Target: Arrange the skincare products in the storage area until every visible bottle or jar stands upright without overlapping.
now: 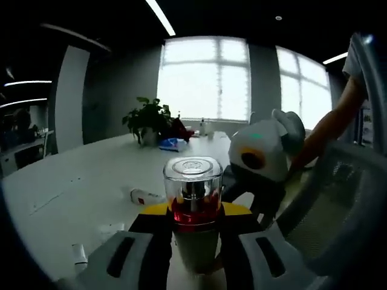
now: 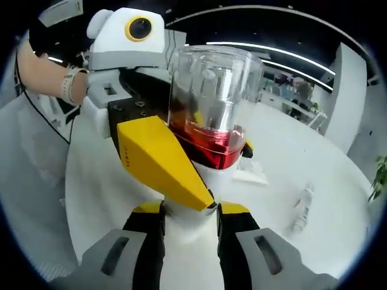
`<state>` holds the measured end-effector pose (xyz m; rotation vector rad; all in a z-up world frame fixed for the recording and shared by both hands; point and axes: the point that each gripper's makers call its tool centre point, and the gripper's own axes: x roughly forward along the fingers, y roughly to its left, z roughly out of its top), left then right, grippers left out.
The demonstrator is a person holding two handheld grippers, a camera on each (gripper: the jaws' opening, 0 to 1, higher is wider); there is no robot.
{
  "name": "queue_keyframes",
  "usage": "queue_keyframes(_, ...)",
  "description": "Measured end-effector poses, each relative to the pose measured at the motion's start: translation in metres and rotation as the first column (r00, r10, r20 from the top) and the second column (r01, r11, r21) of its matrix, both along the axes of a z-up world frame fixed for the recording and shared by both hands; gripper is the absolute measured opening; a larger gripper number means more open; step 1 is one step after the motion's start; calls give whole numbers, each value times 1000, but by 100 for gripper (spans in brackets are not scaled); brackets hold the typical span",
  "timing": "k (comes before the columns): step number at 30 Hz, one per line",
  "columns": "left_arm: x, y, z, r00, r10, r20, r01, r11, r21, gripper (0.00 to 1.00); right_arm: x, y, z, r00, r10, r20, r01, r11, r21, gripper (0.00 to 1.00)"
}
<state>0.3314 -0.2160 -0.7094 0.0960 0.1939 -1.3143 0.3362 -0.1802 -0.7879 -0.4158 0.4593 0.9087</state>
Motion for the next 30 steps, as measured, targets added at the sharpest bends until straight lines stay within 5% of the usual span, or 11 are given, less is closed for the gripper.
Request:
queue_keyframes(7, 7, -5, 0, 998, -24, 50, 22, 999, 34, 24, 15, -1, 0, 999, -26, 17, 27, 1000, -13, 32)
queue_keyframes(24, 29, 1, 2, 998, -63, 18, 63, 998, -2, 34, 15, -2, 4, 999, -51, -7, 51, 999, 15, 33)
queue_keyframes(30, 28, 1, 13, 995, -86, 49, 87, 996, -14, 27, 15, -1, 8, 998, -62, -18, 63, 996, 56, 33)
